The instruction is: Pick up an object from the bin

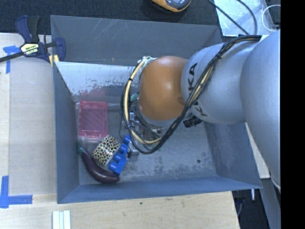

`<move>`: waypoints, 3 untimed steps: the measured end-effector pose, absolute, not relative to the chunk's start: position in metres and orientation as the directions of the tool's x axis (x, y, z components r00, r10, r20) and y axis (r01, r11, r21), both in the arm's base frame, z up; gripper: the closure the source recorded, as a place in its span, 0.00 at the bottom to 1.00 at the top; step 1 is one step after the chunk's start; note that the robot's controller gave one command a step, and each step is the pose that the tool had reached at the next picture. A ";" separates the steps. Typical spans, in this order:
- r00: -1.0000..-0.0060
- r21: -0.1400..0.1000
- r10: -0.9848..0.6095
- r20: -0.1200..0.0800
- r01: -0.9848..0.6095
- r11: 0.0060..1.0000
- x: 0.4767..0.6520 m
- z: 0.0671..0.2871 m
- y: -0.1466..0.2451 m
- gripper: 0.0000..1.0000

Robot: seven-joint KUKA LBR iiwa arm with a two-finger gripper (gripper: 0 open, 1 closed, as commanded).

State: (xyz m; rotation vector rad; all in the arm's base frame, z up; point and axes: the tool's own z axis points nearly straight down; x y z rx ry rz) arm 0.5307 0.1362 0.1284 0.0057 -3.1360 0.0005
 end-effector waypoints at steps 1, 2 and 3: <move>-1.000 0.001 0.000 -0.002 0.000 1.000 0.533 0.133 0.135 0.00; -0.920 0.002 -0.391 0.005 -0.391 0.920 0.528 0.070 0.129 0.00; -0.929 -0.001 -0.371 -0.008 -0.371 0.929 0.530 0.130 0.126 0.00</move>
Offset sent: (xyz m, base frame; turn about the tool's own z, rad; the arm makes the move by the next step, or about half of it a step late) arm -0.0037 -0.0064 -0.0584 -0.3986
